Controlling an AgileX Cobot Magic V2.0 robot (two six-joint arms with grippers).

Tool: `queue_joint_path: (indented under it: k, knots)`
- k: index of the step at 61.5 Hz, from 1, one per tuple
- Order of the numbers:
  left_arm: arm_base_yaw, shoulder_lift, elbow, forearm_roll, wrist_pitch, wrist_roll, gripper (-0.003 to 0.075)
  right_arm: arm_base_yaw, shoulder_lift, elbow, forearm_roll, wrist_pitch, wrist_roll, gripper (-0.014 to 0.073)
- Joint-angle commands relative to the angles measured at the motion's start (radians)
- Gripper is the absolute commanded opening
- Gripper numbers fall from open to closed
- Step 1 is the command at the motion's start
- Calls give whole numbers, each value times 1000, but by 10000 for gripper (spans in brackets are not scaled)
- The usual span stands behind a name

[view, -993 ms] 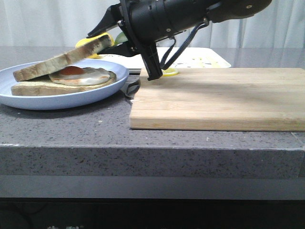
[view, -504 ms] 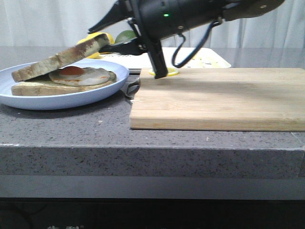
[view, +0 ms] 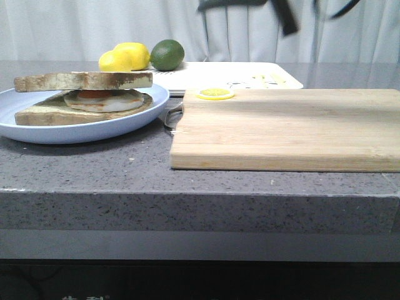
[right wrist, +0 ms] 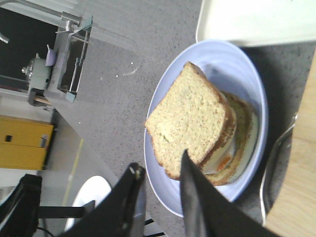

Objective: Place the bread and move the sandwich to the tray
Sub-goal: 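Raise the right gripper away from the sandwich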

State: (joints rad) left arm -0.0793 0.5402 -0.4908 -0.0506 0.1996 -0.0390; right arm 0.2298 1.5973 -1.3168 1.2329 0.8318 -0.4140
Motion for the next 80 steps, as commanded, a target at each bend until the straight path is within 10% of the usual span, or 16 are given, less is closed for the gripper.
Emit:
queue_joint_path:
  k: [1, 7, 21, 39, 80]
  knots:
    - [2, 7, -34, 0, -78, -8, 438, -35, -121, -43, -78, 34, -4, 77]
    - [2, 7, -34, 0, -78, -8, 438, -81, -218, -44, -214, 66, -4, -71]
    - [2, 7, -34, 0, -78, -8, 438, -157, -397, -44, -522, 105, 3, -61]
    - [2, 7, -34, 0, -78, -8, 438, -159, -601, 11, -1292, 54, 458, -60]
    - [2, 7, -34, -2, -76, -8, 438, -158, -1443, 816, -1202, -445, 458, -60]
